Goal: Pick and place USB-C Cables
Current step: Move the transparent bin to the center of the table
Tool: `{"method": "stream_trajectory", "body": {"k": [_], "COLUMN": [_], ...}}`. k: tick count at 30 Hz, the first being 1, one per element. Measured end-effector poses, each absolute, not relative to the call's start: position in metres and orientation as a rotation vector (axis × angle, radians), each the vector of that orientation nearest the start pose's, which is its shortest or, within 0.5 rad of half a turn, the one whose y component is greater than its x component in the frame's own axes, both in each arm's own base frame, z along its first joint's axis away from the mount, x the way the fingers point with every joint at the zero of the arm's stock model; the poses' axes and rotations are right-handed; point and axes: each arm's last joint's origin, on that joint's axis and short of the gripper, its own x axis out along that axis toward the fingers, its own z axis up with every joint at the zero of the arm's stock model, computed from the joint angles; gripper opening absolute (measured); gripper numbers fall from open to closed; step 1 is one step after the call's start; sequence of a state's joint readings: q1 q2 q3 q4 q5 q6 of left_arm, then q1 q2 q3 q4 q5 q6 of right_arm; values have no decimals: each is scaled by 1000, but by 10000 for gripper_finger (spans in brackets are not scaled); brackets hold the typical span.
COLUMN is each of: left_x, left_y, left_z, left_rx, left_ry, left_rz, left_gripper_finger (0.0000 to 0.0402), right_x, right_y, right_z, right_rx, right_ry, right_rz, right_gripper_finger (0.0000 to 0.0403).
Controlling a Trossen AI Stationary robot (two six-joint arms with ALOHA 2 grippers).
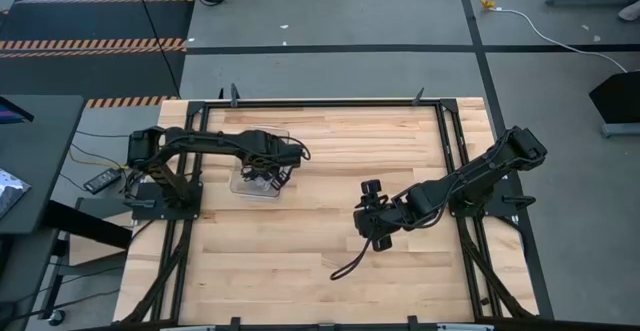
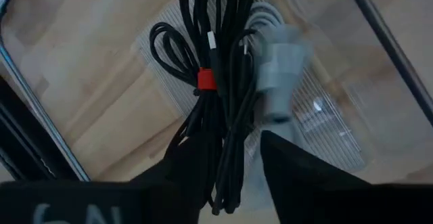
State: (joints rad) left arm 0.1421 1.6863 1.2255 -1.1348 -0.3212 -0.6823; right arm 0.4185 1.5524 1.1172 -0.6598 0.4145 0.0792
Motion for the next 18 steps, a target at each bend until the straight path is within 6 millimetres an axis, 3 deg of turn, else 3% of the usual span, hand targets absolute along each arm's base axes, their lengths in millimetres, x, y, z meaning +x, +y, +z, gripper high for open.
{"method": "stream_trajectory", "body": {"k": [8,18], "left_x": [297,322], "left_y": [52,54], "left_z": [219,262], "left_rx": [-406,-534], "left_ry": [1329,1107], "left_rz": [875,830], "left_gripper_finger": [206,221], "right_x": [284,284], "right_y": [114,113], "right_z": [235,235], "right_rx": [-371,-373], "right_ry": [998,999], "right_rz": [-36,-37], "right_gripper_finger": [208,208]}}
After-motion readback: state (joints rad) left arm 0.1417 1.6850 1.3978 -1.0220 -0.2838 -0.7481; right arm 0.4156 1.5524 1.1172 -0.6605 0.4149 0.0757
